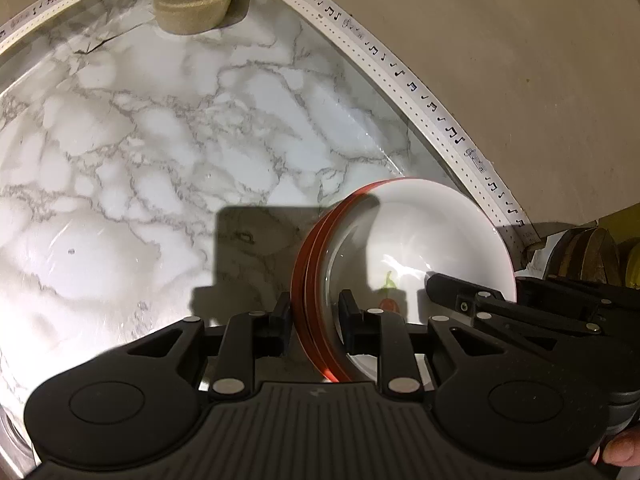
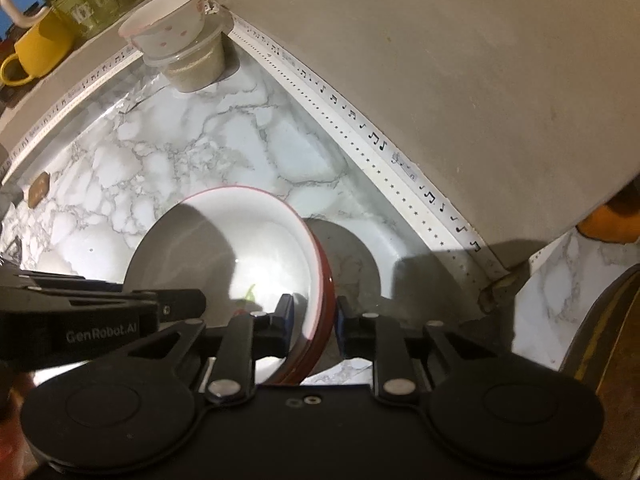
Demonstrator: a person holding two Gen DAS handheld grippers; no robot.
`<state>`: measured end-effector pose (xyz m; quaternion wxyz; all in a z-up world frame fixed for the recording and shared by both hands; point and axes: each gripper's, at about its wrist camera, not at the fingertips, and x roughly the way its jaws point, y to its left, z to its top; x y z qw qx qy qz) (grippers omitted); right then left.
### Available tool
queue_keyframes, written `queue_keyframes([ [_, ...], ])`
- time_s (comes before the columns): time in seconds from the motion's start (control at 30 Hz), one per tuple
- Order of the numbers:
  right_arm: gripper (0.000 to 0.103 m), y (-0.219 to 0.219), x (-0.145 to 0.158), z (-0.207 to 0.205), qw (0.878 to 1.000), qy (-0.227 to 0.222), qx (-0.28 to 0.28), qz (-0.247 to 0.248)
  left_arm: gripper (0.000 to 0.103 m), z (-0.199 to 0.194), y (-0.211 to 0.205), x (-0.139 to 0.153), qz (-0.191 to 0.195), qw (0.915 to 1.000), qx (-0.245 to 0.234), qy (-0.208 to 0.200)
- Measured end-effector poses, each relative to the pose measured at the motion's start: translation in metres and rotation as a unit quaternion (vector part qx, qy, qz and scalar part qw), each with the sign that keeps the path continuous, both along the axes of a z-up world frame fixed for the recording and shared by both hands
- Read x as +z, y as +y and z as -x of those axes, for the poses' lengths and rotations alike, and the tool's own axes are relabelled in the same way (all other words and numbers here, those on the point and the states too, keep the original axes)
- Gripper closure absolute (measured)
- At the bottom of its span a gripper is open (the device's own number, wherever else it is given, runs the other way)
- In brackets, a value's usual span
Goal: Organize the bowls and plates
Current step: 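Carry the nested bowls with both grippers over the floral plate stack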
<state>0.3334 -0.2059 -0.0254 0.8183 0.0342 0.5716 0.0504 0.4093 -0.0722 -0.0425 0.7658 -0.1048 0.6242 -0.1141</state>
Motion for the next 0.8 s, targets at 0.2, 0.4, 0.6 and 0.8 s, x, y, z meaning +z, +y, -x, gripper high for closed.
queue_keyframes([
  [0.2,0.084,0.005,0.003,0.003,1.000,0.005,0.016,0.026,0.081,0.005,-0.001,0.003,0.000,1.0000,-0.005,0.005],
  [0.4,0.085,0.006,0.011,0.009,0.999,-0.001,0.019,0.036,0.082,0.013,-0.002,0.013,0.004,1.0000,-0.005,-0.001],
  [0.6,0.085,0.009,0.024,0.018,0.999,-0.006,0.025,0.042,0.082,0.024,0.002,0.027,0.002,1.0000,-0.002,-0.002],
  [0.8,0.085,0.019,0.040,0.026,0.998,-0.017,0.035,0.041,0.083,0.036,0.014,0.048,-0.003,0.9999,0.009,-0.014],
])
